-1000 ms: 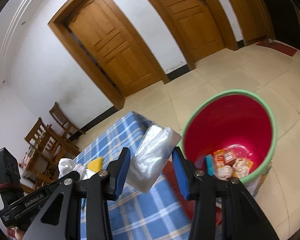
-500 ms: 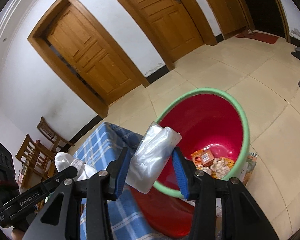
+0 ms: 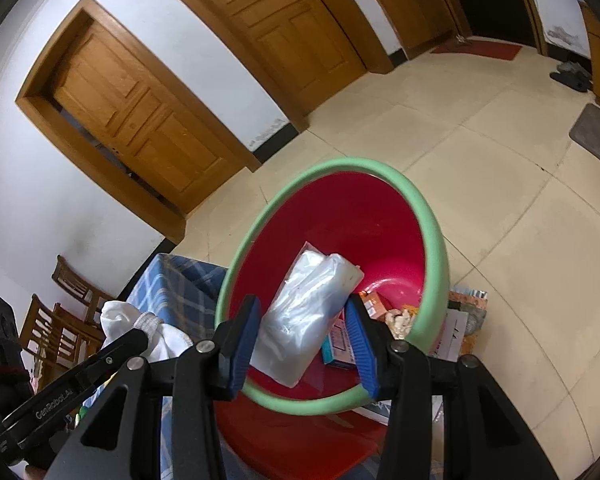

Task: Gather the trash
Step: 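Drop the white cloth from the left tool into the red bucket while the right tool drops the bag, then move both open tools back over the table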

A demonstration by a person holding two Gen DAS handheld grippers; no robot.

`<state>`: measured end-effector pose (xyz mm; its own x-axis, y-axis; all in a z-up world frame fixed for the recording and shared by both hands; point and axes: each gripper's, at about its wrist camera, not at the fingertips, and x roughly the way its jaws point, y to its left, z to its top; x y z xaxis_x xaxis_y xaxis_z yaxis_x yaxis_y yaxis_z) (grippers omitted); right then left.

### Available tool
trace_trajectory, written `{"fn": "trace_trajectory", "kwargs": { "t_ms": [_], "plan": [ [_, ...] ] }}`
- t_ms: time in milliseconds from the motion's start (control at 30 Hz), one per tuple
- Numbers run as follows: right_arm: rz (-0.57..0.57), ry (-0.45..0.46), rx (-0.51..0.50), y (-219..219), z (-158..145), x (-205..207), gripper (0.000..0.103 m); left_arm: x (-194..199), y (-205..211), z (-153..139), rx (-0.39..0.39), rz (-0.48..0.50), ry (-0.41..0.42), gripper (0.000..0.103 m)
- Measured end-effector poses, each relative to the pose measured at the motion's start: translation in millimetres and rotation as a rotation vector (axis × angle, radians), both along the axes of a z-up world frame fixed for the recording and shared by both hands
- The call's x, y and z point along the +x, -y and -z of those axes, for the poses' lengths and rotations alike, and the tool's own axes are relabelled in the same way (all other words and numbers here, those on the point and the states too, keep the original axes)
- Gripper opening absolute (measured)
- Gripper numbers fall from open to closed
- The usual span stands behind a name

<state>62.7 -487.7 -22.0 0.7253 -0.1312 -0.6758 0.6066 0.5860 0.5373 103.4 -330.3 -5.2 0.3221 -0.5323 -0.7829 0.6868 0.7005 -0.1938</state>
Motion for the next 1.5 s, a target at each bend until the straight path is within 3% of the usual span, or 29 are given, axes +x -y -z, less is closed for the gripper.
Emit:
{"fn": "trace_trajectory", "kwargs": {
  "t_ms": [733,867,1167,1500],
  "plan": [
    [0.052,0.006,0.031,20,8,-8,0.051,1,43,26,0.065,0.049,-0.017,0.037],
    [0.059,0.005,0.041,21,9,-10,0.052,1,45,24,0.069,0.047,-0.003,0.053],
    [0.043,0.019,0.039,16,5,-12,0.057,3,33,15,0.057,0.005,-0.006,0.057],
    [0.001,0.038,0.025,3,-6,-13,0.062,1,-9,-1,0.035,-0.079,-0.007,0.061]
  ]
}}
